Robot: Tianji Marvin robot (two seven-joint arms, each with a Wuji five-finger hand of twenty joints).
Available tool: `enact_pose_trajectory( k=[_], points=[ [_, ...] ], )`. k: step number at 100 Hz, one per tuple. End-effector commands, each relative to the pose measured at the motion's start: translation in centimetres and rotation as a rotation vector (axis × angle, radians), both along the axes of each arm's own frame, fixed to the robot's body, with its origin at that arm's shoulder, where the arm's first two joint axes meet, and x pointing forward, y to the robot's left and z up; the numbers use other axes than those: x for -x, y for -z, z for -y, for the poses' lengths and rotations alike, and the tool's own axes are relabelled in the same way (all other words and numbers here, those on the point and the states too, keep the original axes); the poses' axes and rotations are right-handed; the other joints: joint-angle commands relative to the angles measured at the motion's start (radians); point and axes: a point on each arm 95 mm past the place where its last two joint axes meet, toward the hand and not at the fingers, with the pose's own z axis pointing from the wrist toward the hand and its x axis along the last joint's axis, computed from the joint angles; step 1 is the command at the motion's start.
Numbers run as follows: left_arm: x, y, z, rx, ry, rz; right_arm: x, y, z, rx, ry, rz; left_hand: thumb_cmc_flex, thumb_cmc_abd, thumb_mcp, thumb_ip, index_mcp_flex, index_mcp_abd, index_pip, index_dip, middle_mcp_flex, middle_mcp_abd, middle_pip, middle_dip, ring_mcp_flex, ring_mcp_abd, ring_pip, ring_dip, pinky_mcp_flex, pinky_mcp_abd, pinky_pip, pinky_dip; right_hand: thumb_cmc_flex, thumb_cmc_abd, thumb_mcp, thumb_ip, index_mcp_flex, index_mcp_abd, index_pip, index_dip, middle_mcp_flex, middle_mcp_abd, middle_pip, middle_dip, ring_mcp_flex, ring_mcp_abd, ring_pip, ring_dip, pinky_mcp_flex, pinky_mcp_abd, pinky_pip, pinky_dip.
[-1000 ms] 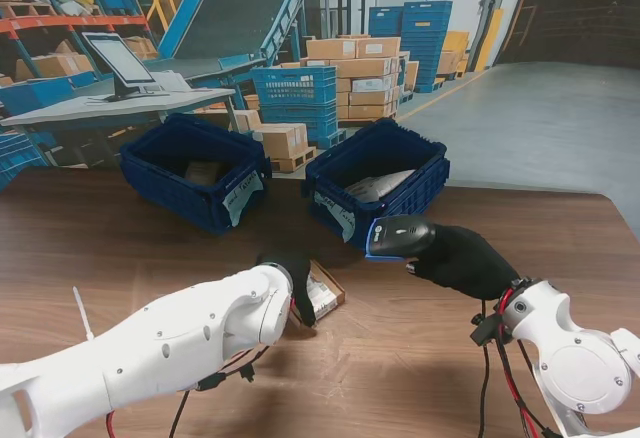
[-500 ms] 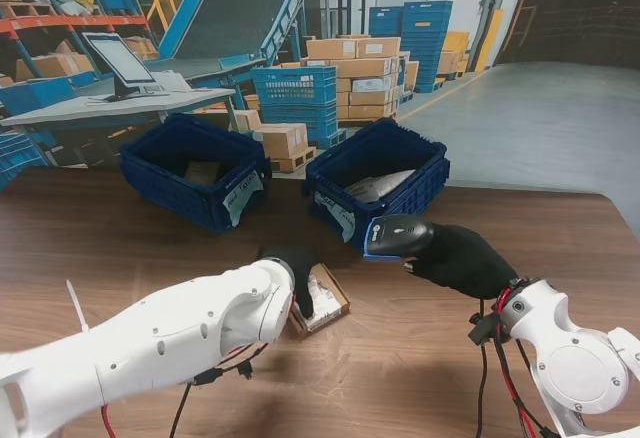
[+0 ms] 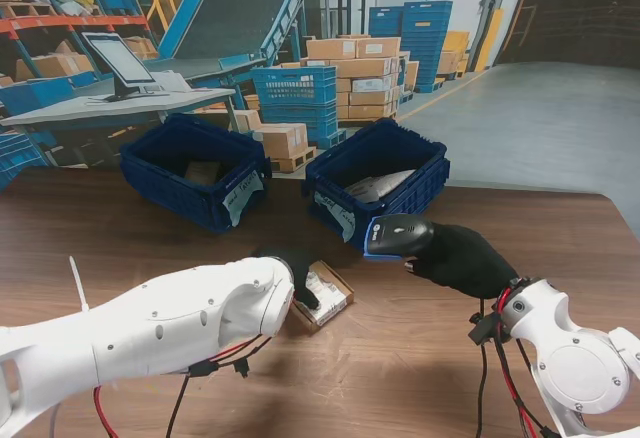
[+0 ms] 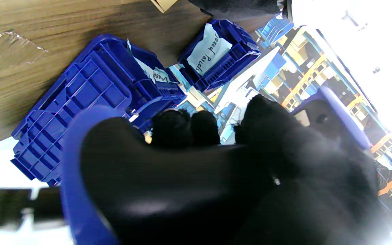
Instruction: Scan and sort packages by packaging type
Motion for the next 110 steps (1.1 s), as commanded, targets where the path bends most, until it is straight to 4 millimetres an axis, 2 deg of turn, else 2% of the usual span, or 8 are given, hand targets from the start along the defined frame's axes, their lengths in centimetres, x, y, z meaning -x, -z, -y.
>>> enact_pose_trajectory(
  k=[1,9,25,55,81,98,110],
  points=[
    [0.3,0.2,0.3,0.000,-0.010,-0.021,0.2,-0.2,-0.3,-0.002,-0.007,-0.004,-0.022,0.042,-0.033,0.029,-0.033,0.067,-0.027,-0.022,-0.039,0.046,-0.035,-0.017,-0.042,0.059,-0.026,-0.023,-0.023,0.069,-0.034,-0.019,0.108,0.082,0.085,-0.010,0.062,-0.064,0.030,0.015,0.019,0.032,-0.010,0.006,0.003,0.009,0.001,0.001,-0.004,0.001,0.008,0.005],
    [0.2,0.0,0.5,0.010,-0.027,-0.026,0.2,-0.2,-0.3,-0.002,-0.005,-0.004,-0.036,0.059,-0.048,0.018,-0.040,0.085,-0.038,-0.044,-0.046,0.063,-0.065,-0.029,-0.063,0.066,-0.039,-0.039,-0.033,0.077,-0.059,-0.030,0.108,0.081,0.085,-0.010,0.062,-0.064,0.030,0.015,0.018,0.033,-0.011,0.006,0.002,0.007,0.001,0.001,-0.004,0.001,0.008,0.005],
    [0.1,-0.7,0.9,0.037,-0.037,-0.028,0.3,-0.2,-0.3,-0.003,-0.005,-0.004,-0.048,0.070,-0.055,0.000,-0.048,0.093,-0.041,-0.070,-0.046,0.070,-0.112,-0.039,-0.089,0.076,-0.062,-0.066,-0.041,0.086,-0.105,-0.054,0.107,0.082,0.085,-0.011,0.063,-0.064,0.030,0.015,0.019,0.032,-0.011,0.006,0.003,0.008,0.001,0.001,-0.004,0.001,0.008,0.006],
    [0.8,-2.0,1.4,0.098,-0.021,-0.040,0.3,-0.4,-0.2,-0.004,-0.001,0.004,-0.042,0.081,-0.055,-0.002,-0.053,0.087,-0.039,-0.086,-0.006,0.068,-0.214,-0.050,-0.110,0.067,-0.086,-0.100,-0.046,0.081,-0.139,-0.082,0.108,0.081,0.085,-0.010,0.063,-0.064,0.029,0.015,0.019,0.033,-0.011,0.007,0.003,0.009,0.002,0.002,-0.005,0.001,0.008,0.006],
    [1.8,-2.4,2.1,0.143,0.015,-0.027,0.5,-0.5,-0.3,-0.002,0.002,0.008,-0.037,0.080,-0.055,0.000,-0.062,0.085,-0.042,-0.090,-0.014,0.067,-0.228,-0.046,-0.125,0.066,-0.100,-0.116,-0.051,0.078,-0.155,-0.094,0.108,0.082,0.085,-0.010,0.062,-0.064,0.029,0.015,0.018,0.032,-0.011,0.007,0.002,0.010,0.001,0.001,-0.005,0.001,0.008,0.006],
    [1.8,-1.9,2.6,0.105,0.031,-0.028,0.7,-0.5,-0.2,-0.003,0.004,0.006,-0.073,0.051,-0.061,-0.004,-0.160,0.118,-0.089,-0.124,-0.120,0.086,-0.257,-0.069,-0.194,0.077,-0.141,-0.148,-0.068,0.072,-0.205,-0.125,0.107,0.081,0.084,-0.010,0.063,-0.063,0.030,0.016,0.019,0.032,-0.011,0.007,0.003,0.010,0.001,0.001,-0.005,0.001,0.008,0.006],
    [1.6,-1.6,2.9,0.109,-0.008,-0.035,0.8,-0.4,0.0,-0.004,0.005,0.001,-0.085,0.039,-0.060,-0.007,-0.180,0.135,-0.096,-0.136,-0.146,0.101,-0.263,-0.083,-0.205,0.083,-0.151,-0.158,-0.061,0.074,-0.225,-0.136,0.108,0.081,0.085,-0.010,0.063,-0.063,0.030,0.016,0.018,0.033,-0.012,0.007,0.002,0.010,0.001,0.001,-0.005,0.002,0.008,0.006]
  ],
)
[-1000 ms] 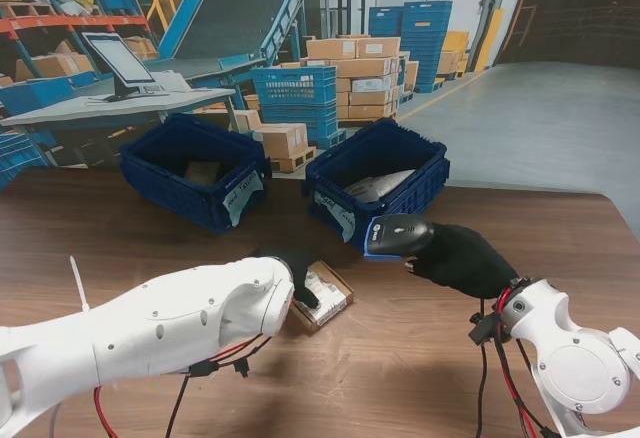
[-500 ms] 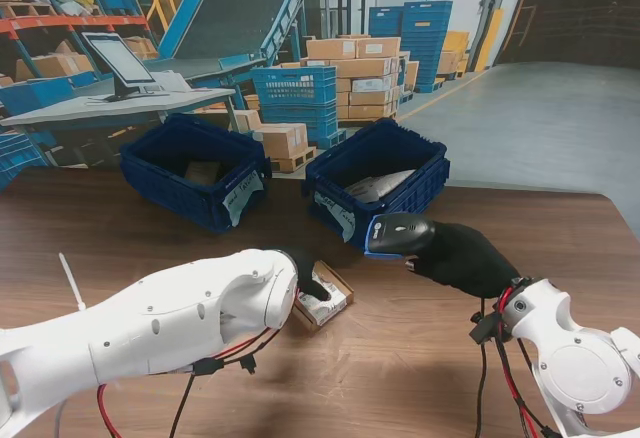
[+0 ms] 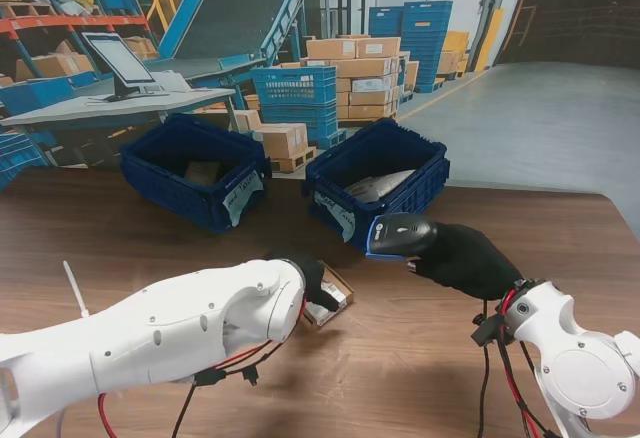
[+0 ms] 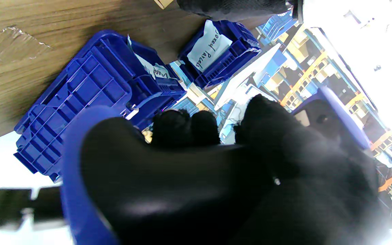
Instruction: Scan and sort packages by packaging type
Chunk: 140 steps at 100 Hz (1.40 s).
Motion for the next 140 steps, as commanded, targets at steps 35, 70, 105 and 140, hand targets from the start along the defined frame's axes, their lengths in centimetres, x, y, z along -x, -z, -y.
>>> enact_pose_trajectory(
  k=[35,70,105,140],
  points=[
    [-0.4,0.4,0.8,-0.026,-0.102,-0.051,0.2,0.3,0.0,-0.012,-0.011,-0.020,-0.029,-0.022,-0.031,-0.020,-0.039,0.097,-0.025,-0.039,-0.054,0.066,-0.021,-0.040,-0.039,0.065,-0.024,-0.023,0.003,0.059,-0.057,-0.025,0.109,0.080,0.084,-0.011,0.063,-0.062,0.029,0.016,0.018,0.033,-0.012,0.007,0.001,0.013,0.001,0.002,-0.007,0.001,0.007,0.007],
    [0.4,2.1,0.0,-0.108,-0.087,-0.110,0.3,0.2,-0.1,-0.015,-0.010,-0.013,-0.019,-0.033,-0.034,-0.028,-0.055,0.107,-0.029,-0.053,-0.068,0.074,-0.022,-0.052,-0.042,0.067,-0.025,-0.025,0.015,0.063,-0.070,-0.028,0.109,0.081,0.084,-0.011,0.063,-0.062,0.029,0.016,0.018,0.033,-0.013,0.007,0.001,0.011,0.000,0.002,-0.007,0.002,0.007,0.007],
    [0.5,4.0,-0.2,-0.139,-0.069,-0.138,0.4,0.2,0.3,-0.018,-0.001,-0.022,0.066,-0.095,0.021,0.027,-0.037,0.105,-0.019,-0.058,-0.044,0.072,-0.012,-0.047,-0.021,0.061,-0.008,-0.019,0.027,0.069,-0.061,-0.027,0.109,0.081,0.085,-0.011,0.063,-0.063,0.028,0.016,0.019,0.034,-0.013,0.008,0.001,0.010,0.000,0.002,-0.007,0.001,0.007,0.007],
    [0.1,4.6,-2.4,-0.218,0.028,-0.092,0.4,0.2,0.4,-0.018,0.002,-0.026,0.111,-0.265,0.366,0.129,0.054,0.068,0.016,-0.031,0.072,0.042,0.010,-0.006,0.058,0.038,0.034,-0.002,0.036,0.082,0.012,-0.019,0.109,0.081,0.084,-0.011,0.062,-0.062,0.028,0.016,0.019,0.033,-0.012,0.008,0.001,0.013,0.001,0.002,-0.007,0.002,0.007,0.008]
  ],
)
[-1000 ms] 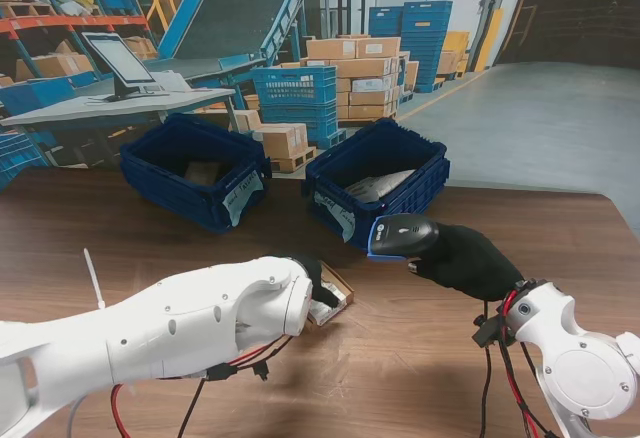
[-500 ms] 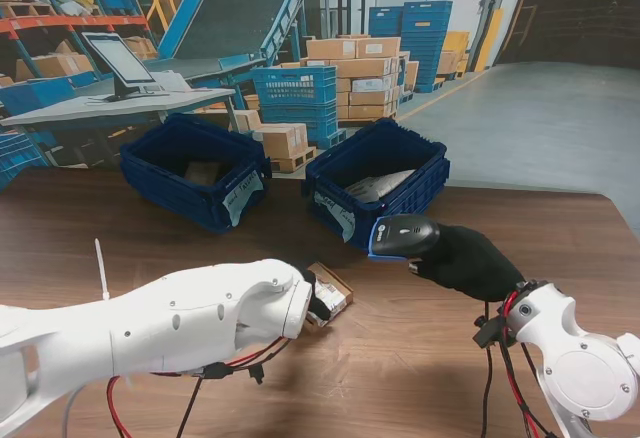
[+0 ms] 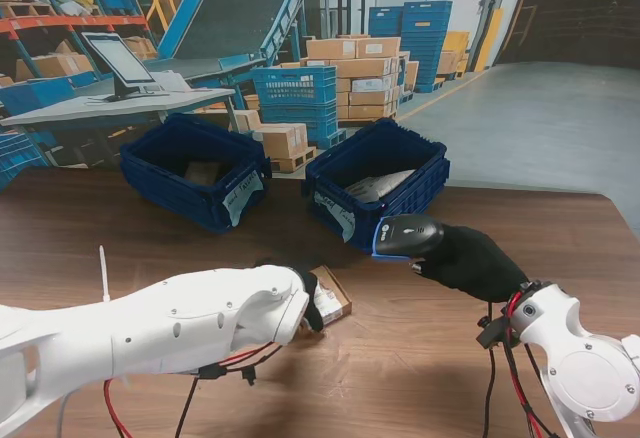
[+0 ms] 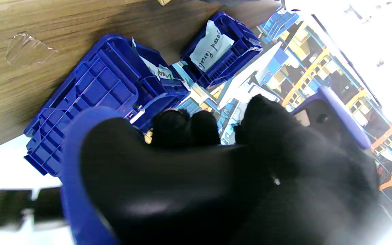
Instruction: Scan and sort packages by packaging type
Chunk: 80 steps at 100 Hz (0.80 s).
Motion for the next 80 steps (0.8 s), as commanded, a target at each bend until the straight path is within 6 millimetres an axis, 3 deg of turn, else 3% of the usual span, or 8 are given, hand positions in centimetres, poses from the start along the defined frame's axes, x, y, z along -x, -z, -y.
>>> enact_pose_trajectory(
  k=[1,12,21,48,60,71,80],
  points=[
    [0.6,1.8,-2.0,-0.051,-0.011,-0.053,0.2,0.0,-0.3,-0.003,-0.008,-0.008,0.132,0.032,0.213,0.059,0.110,-0.060,0.080,0.016,0.060,-0.051,0.012,0.015,0.026,0.029,0.024,0.013,0.008,0.077,0.029,0.003,0.109,0.081,0.084,-0.011,0.062,-0.062,0.028,0.016,0.018,0.033,-0.012,0.007,0.001,0.011,0.002,0.002,-0.003,-0.002,0.007,0.008],
    [0.4,1.7,-3.2,-0.066,0.046,-0.043,0.3,-0.1,-0.3,-0.003,-0.005,-0.007,0.129,-0.015,0.307,0.074,0.151,-0.089,0.101,0.038,0.109,-0.076,0.021,0.025,0.066,0.014,0.042,0.020,0.012,0.062,0.074,0.022,0.108,0.082,0.084,-0.010,0.063,-0.062,0.029,0.016,0.019,0.033,-0.012,0.007,0.001,0.012,0.002,0.002,-0.003,-0.004,0.007,0.007],
    [0.3,1.6,-4.0,-0.074,0.095,-0.054,0.3,-0.1,-0.3,-0.003,-0.003,-0.007,0.123,-0.025,0.328,0.073,0.150,-0.097,0.101,0.043,0.106,-0.085,0.017,0.026,0.061,0.007,0.037,0.018,0.011,0.038,0.078,0.022,0.109,0.081,0.084,-0.010,0.062,-0.062,0.029,0.016,0.018,0.032,-0.013,0.007,0.001,0.011,0.002,0.002,-0.003,-0.004,0.007,0.007],
    [0.5,1.6,-5.1,-0.090,0.189,-0.066,0.2,0.0,-0.6,-0.002,-0.008,-0.007,0.102,-0.060,0.339,0.041,0.135,-0.106,0.093,0.046,0.093,-0.095,0.014,0.022,0.063,-0.001,0.031,0.013,0.012,0.010,0.071,0.017,0.108,0.082,0.084,-0.010,0.062,-0.063,0.028,0.016,0.018,0.033,-0.013,0.007,0.001,0.009,0.001,0.002,-0.002,-0.001,0.008,0.008],
    [0.3,1.8,-5.4,-0.088,0.218,-0.054,0.2,-0.1,-0.6,-0.002,-0.004,-0.009,0.113,-0.105,0.432,0.031,0.164,-0.128,0.114,0.070,0.143,-0.118,0.030,0.040,0.102,-0.016,0.049,0.024,0.036,-0.004,0.097,0.034,0.108,0.082,0.084,-0.010,0.062,-0.062,0.029,0.016,0.019,0.034,-0.012,0.007,0.001,0.011,0.001,0.002,-0.003,-0.003,0.007,0.007],
    [0.2,2.3,-6.1,-0.031,0.218,-0.040,0.2,-0.1,-0.6,-0.001,-0.002,-0.013,0.147,-0.135,0.503,0.059,0.224,-0.173,0.157,0.140,0.232,-0.162,0.074,0.102,0.180,-0.044,0.088,0.058,0.082,-0.014,0.153,0.065,0.108,0.082,0.084,-0.010,0.063,-0.063,0.029,0.016,0.018,0.034,-0.012,0.007,0.002,0.012,0.002,0.002,-0.002,-0.003,0.007,0.007],
    [0.3,2.6,-6.6,-0.003,0.229,-0.009,0.2,0.0,-0.7,0.001,-0.004,-0.017,0.182,-0.153,0.548,0.095,0.288,-0.226,0.216,0.236,0.291,-0.209,0.187,0.165,0.270,-0.074,0.130,0.095,0.134,-0.018,0.220,0.098,0.108,0.082,0.084,-0.010,0.062,-0.063,0.028,0.015,0.018,0.033,-0.012,0.007,0.000,0.012,0.002,0.002,-0.002,-0.002,0.008,0.007]
  ],
)
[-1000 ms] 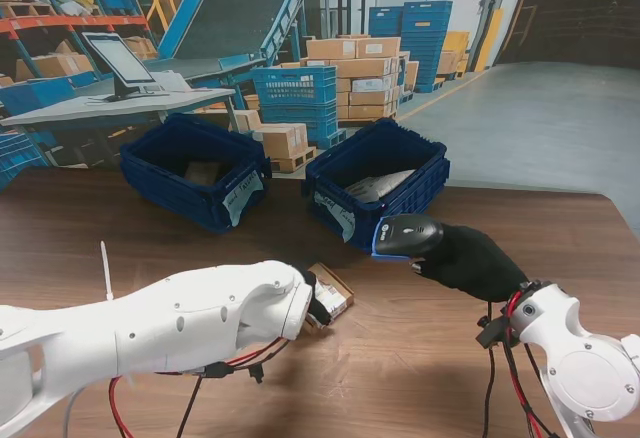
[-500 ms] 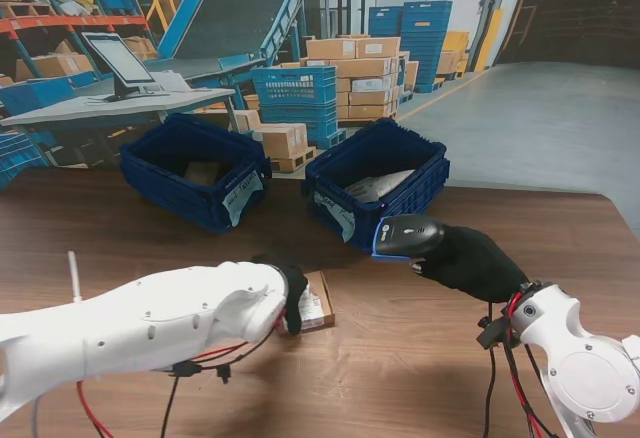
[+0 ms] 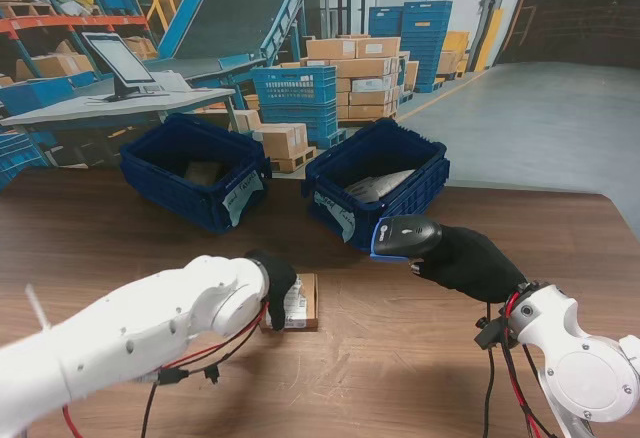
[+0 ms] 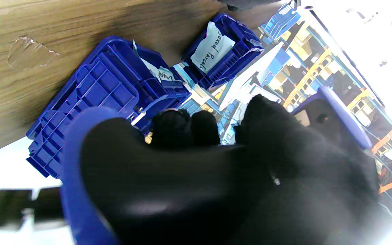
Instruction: Scan and sort packages by packaging type
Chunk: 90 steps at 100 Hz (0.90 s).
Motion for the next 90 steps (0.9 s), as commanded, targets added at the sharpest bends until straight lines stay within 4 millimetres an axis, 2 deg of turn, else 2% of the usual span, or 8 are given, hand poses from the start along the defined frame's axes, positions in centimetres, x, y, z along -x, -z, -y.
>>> enact_pose_trajectory(
  k=[1,8,24,33,37,44,62,90],
  points=[
    [1.4,2.6,-1.0,-0.024,-0.012,-0.045,0.1,-0.1,-0.4,0.001,-0.011,-0.008,0.181,0.081,0.247,0.108,0.194,-0.166,0.193,0.059,0.062,-0.112,0.103,0.041,0.064,-0.030,0.036,0.030,0.026,0.011,0.058,0.033,0.108,0.082,0.084,-0.010,0.061,-0.063,0.028,0.015,0.019,0.033,-0.012,0.007,0.000,0.011,0.002,0.002,0.001,-0.002,0.008,0.007],
    [1.4,2.8,-1.3,-0.003,-0.006,-0.025,0.0,0.0,-0.5,0.001,-0.013,-0.009,0.216,0.069,0.272,0.137,0.229,-0.208,0.266,0.151,0.087,-0.147,0.241,0.056,0.127,-0.052,0.075,0.073,0.058,0.012,0.109,0.058,0.107,0.082,0.084,-0.010,0.062,-0.063,0.029,0.016,0.018,0.033,-0.012,0.007,0.002,0.010,0.002,0.002,0.001,-0.002,0.008,0.007],
    [1.2,3.0,-1.7,0.018,-0.017,-0.019,-0.2,0.0,-0.8,0.005,-0.021,-0.008,0.287,0.070,0.286,0.171,0.233,-0.275,0.489,0.295,0.159,-0.198,0.384,0.068,0.215,-0.083,0.136,0.149,0.096,0.009,0.166,0.085,0.107,0.083,0.083,-0.010,0.061,-0.064,0.028,0.015,0.018,0.032,-0.012,0.007,0.001,0.010,0.002,0.002,0.002,-0.002,0.008,0.007],
    [1.1,3.1,-2.0,0.035,-0.026,-0.009,-0.3,-0.1,-0.8,0.007,-0.021,-0.008,0.384,-0.063,0.348,0.056,0.239,-0.343,0.709,0.376,0.310,-0.244,0.321,0.310,0.289,-0.108,0.197,0.214,0.131,0.007,0.215,0.103,0.107,0.083,0.083,-0.010,0.061,-0.063,0.029,0.015,0.018,0.033,-0.012,0.007,0.001,0.010,0.002,0.002,0.001,-0.003,0.008,0.007],
    [1.0,3.1,-2.0,0.040,-0.028,-0.008,-0.3,-0.1,-0.8,0.008,-0.021,-0.009,0.432,-0.095,0.364,0.024,0.258,-0.388,0.822,0.362,0.406,-0.273,0.251,0.393,0.347,-0.111,0.204,0.331,0.153,0.003,0.243,0.112,0.107,0.083,0.083,-0.009,0.061,-0.063,0.029,0.015,0.019,0.032,-0.011,0.007,0.002,0.009,0.002,0.002,0.001,-0.003,0.008,0.007],
    [1.0,3.2,-2.1,0.057,-0.036,-0.003,-0.3,-0.1,-0.8,0.009,-0.021,-0.010,0.470,-0.096,0.380,0.027,0.291,-0.437,0.961,0.341,0.459,-0.291,0.293,0.401,0.416,-0.106,0.210,0.417,0.178,0.007,0.280,0.122,0.107,0.082,0.083,-0.009,0.061,-0.064,0.029,0.015,0.018,0.031,-0.012,0.006,0.001,0.009,0.002,0.002,0.001,-0.003,0.008,0.007],
    [0.8,3.1,-2.1,0.089,-0.048,0.003,-0.3,-0.1,-0.9,0.012,-0.023,-0.012,0.446,-0.154,0.470,0.052,0.329,-0.481,1.039,0.336,0.479,-0.299,0.334,0.424,0.466,-0.112,0.258,0.519,0.202,0.012,0.351,0.155,0.107,0.083,0.083,-0.009,0.061,-0.065,0.029,0.014,0.018,0.033,-0.011,0.007,0.001,0.009,0.002,0.001,0.001,-0.002,0.008,0.006],
    [-0.1,1.6,-1.9,0.189,-0.110,0.053,-0.4,-0.2,-1.1,0.014,-0.023,-0.009,0.427,-0.248,0.577,0.063,0.389,-0.507,1.055,0.332,0.518,-0.308,0.357,0.433,0.526,-0.119,0.254,0.560,0.247,0.022,0.397,0.160,0.107,0.083,0.083,-0.009,0.061,-0.065,0.029,0.014,0.018,0.032,-0.011,0.006,0.001,0.009,0.002,0.001,0.002,-0.003,0.008,0.006]
  ],
)
